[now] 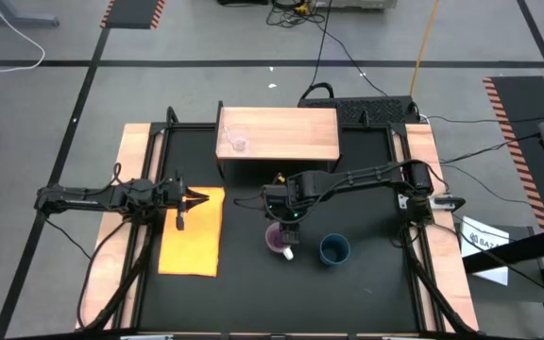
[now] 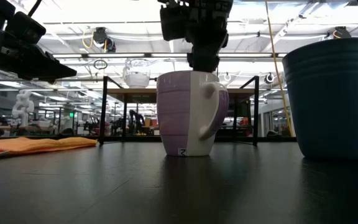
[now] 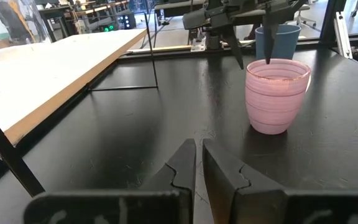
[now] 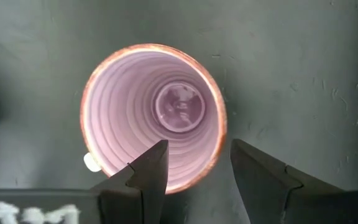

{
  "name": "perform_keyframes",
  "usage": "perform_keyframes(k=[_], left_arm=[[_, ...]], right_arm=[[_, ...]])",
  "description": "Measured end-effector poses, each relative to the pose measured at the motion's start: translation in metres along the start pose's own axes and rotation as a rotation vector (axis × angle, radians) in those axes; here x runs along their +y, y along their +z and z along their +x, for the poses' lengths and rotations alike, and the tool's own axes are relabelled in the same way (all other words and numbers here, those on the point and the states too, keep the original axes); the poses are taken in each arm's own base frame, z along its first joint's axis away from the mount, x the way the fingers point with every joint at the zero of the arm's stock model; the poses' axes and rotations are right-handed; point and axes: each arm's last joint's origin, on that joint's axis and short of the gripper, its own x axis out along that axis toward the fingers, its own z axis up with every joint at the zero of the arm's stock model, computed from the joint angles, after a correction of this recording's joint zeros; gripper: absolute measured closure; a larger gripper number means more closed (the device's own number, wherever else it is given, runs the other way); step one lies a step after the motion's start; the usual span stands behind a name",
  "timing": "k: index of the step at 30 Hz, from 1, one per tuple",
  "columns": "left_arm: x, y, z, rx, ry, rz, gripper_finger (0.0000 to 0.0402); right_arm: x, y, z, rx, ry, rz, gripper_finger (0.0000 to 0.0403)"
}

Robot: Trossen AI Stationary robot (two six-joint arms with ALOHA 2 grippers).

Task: Stack small to large cups/mugs on shelf
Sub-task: Put the purple mug on the shelf

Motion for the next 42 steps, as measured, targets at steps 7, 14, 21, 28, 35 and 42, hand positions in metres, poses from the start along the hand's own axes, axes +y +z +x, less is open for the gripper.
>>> perform_keyframes(k=[7, 14, 21, 28, 35, 42], left_arm=[[0.0, 0.0, 0.0, 0.0, -0.001, 0.0, 0.0369], [-0.0001, 0.0, 0.0, 0.0, -0.002, 0.0, 0.0369], [-0.0001, 0.0, 0.0, 0.0, -0.002, 0.0, 0.0369], [-0.0001, 0.0001, 0.0, 0.0, -0.002, -0.005, 0.0369], [-0.0001, 0.0001, 0.0, 0.0, -0.002, -0.005, 0.0369], [0.0, 0.0001, 0.0, 0.0, -0.002, -0.004, 0.0369]], right_arm=[[0.0004, 0.0015, 0.0, -0.015, 0.003, -0.004, 0.0238], [0.0005, 0.0022, -0.0001, -0.023, 0.004, -0.009, 0.0238], [0.0004, 0.0018, 0.0, -0.018, 0.003, -0.004, 0.0238], [0.0003, 0.0023, 0.0048, -0.009, 0.002, -0.009, 0.0238], [0.0005, 0.004, 0.0064, -0.021, 0.003, -0.027, 0.0238], [0.0006, 0.004, 0.0068, -0.021, 0.002, -0.039, 0.0238]])
